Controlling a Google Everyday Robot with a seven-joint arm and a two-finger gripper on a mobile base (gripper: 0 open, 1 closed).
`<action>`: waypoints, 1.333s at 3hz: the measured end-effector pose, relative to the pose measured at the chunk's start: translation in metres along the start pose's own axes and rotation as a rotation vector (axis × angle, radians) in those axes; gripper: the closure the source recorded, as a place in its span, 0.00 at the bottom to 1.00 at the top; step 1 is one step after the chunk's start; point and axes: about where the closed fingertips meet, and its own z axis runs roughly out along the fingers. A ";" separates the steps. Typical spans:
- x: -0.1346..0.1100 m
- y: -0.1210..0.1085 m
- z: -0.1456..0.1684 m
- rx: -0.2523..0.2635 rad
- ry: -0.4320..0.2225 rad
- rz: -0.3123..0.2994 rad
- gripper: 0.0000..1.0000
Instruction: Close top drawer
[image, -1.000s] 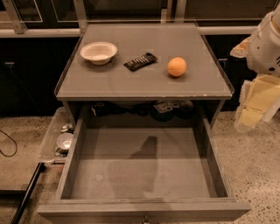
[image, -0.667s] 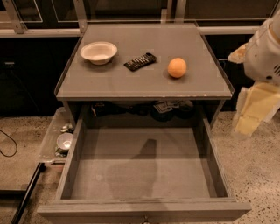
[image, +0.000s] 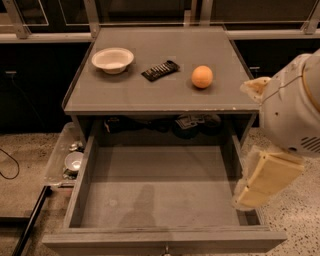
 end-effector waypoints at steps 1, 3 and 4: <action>0.000 0.000 0.000 0.000 0.000 0.000 0.06; 0.020 0.041 0.041 -0.056 0.039 0.008 0.48; 0.012 0.040 0.033 -0.034 0.035 -0.004 0.70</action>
Offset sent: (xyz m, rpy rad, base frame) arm -0.1400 0.0501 -0.3663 -0.0398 0.2726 0.0561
